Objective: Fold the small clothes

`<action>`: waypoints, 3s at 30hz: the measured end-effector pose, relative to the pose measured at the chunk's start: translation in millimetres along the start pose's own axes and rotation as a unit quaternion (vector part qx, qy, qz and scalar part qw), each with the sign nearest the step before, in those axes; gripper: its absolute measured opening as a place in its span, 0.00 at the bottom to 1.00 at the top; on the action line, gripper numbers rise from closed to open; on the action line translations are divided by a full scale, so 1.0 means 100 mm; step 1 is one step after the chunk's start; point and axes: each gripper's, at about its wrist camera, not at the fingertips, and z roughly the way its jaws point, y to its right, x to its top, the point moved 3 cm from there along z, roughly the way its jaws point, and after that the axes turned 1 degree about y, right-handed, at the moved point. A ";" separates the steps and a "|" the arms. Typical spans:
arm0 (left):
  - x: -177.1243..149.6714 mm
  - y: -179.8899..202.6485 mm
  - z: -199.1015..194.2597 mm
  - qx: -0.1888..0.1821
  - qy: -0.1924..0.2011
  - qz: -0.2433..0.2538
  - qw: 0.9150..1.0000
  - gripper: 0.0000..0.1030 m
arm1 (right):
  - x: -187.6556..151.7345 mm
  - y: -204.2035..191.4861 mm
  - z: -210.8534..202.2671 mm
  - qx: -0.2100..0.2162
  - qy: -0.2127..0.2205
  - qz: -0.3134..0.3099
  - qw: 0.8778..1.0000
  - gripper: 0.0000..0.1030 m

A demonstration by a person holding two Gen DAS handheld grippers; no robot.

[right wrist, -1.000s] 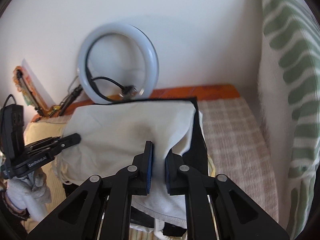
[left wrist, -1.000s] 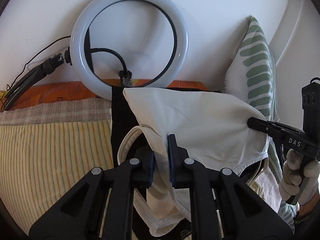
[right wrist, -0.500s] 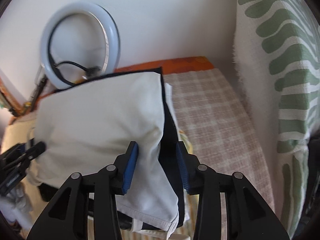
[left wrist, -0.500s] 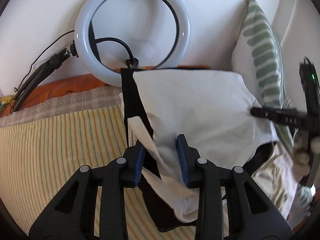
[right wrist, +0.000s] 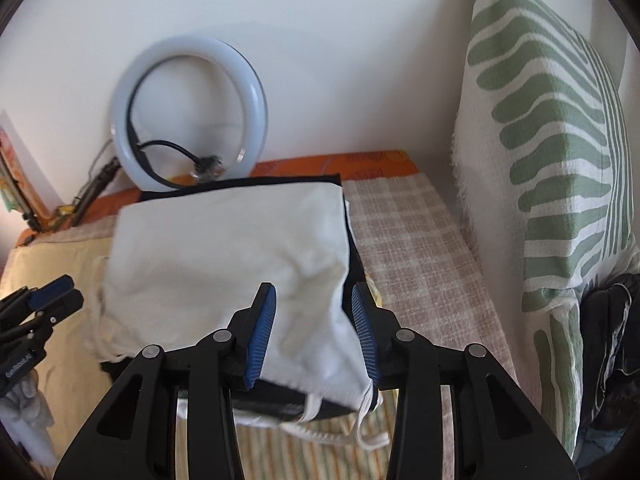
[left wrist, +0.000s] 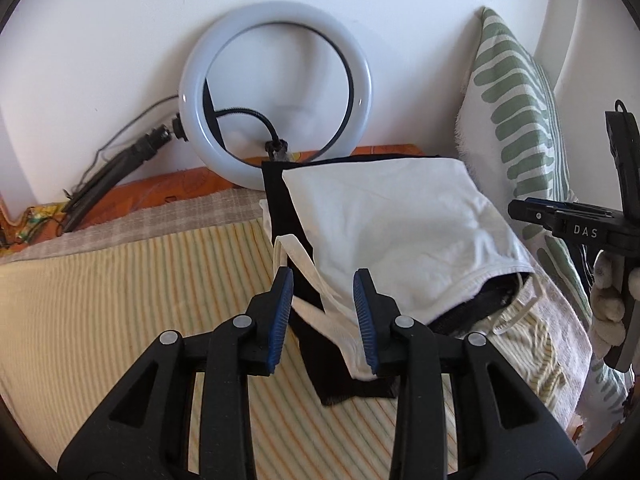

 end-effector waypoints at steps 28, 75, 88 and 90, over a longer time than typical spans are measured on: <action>-0.59 -0.07 -2.38 0.008 0.111 0.037 0.993 0.48 | -0.58 -1.21 -1.77 0.024 0.094 -0.018 0.995 0.38; -1.30 -0.16 -2.39 0.050 0.092 0.078 0.991 1.00 | -1.37 -1.39 -1.34 -0.008 0.120 0.057 0.991 0.81; -1.31 -0.13 -2.41 0.050 0.093 0.081 0.991 1.00 | -1.38 -1.42 -1.35 -0.008 0.121 0.057 0.991 0.81; -1.31 -0.13 -2.41 0.051 0.093 0.080 0.991 1.00 | -1.38 -1.44 -1.35 -0.009 0.121 0.056 0.991 0.81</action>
